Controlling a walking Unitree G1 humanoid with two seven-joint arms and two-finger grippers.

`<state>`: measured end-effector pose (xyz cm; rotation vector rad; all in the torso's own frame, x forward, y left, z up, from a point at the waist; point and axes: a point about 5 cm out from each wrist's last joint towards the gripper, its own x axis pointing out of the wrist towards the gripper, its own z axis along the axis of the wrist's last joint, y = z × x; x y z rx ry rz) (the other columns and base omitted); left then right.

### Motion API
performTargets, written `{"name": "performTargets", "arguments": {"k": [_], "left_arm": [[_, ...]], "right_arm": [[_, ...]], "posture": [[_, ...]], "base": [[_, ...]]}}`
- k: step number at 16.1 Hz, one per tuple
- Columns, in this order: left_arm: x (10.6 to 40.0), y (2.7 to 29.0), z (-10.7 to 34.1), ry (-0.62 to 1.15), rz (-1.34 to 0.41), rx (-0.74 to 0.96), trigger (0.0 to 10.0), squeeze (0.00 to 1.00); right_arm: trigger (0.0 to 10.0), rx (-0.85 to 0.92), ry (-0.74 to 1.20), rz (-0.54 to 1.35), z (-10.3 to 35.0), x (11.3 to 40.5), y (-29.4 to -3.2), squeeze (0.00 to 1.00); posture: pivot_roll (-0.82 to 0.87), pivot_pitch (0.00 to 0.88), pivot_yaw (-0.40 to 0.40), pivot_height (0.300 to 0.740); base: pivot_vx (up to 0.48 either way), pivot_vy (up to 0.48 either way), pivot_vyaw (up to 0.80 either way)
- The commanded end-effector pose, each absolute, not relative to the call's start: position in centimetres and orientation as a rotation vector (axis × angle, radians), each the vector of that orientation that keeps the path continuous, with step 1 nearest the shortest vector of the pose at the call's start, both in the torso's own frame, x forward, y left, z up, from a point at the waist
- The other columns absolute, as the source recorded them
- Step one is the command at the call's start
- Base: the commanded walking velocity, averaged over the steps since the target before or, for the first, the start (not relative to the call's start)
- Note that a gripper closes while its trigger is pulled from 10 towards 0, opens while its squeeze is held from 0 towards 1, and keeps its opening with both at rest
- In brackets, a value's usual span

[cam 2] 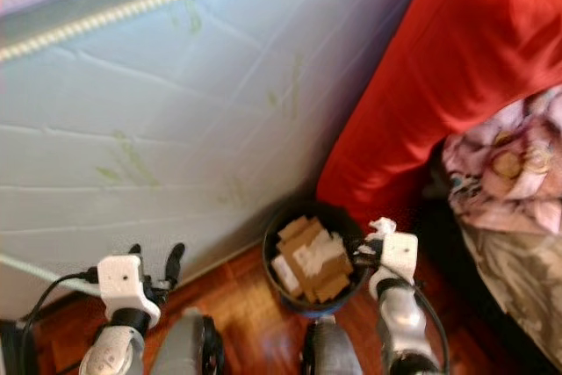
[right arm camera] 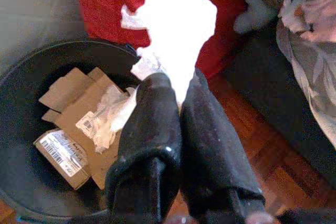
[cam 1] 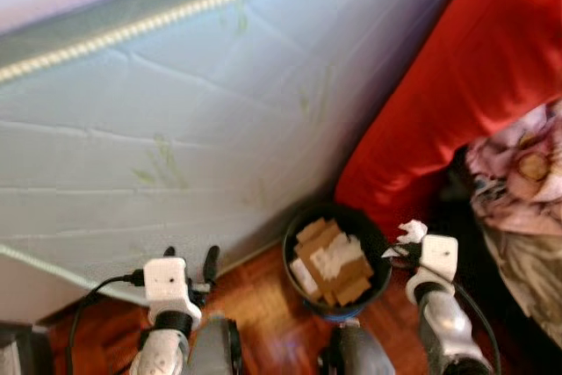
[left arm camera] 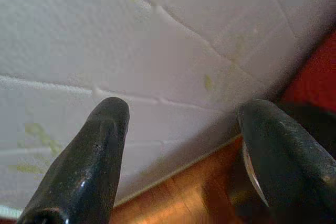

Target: Clean up the room

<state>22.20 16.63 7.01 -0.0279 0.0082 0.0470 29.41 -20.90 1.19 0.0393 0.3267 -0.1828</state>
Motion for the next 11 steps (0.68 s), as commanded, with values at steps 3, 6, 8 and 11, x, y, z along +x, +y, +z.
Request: {"name": "performTargets", "arguments": {"k": [3,6,8,11], "left_arm": [[20.8,15.9,7.5,0.033,0.025,-0.039,10.0,0.00],[20.6,15.6,8.7,0.026,0.028,-0.047,10.0,0.00],[20.3,15.5,9.3,0.021,0.030,-0.049,10.0,0.00],[19.9,15.4,9.5,0.025,0.031,-0.048,10.0,0.00]], "right_arm": [[10.0,0.038,0.399,-0.175,0.6,29.3,-21.3,0.00],[10.0,-0.006,0.412,-0.088,1.8,30.9,-20.6,0.00],[10.0,-0.055,0.424,-0.020,2.4,31.8,-19.7,0.00],[10.0,-0.068,0.437,0.000,2.5,32.0,-19.3,0.00]], "posture": [[0.13,0.475,0.014,0.661],[0.15,0.510,0.017,0.661],[0.16,0.527,0.018,0.661],[0.18,0.537,0.020,0.661]], "base": [[0.000,0.000,0.00],[0.000,0.000,0.00],[0.000,0.000,0.00],[0.000,0.000,0.00]]}}
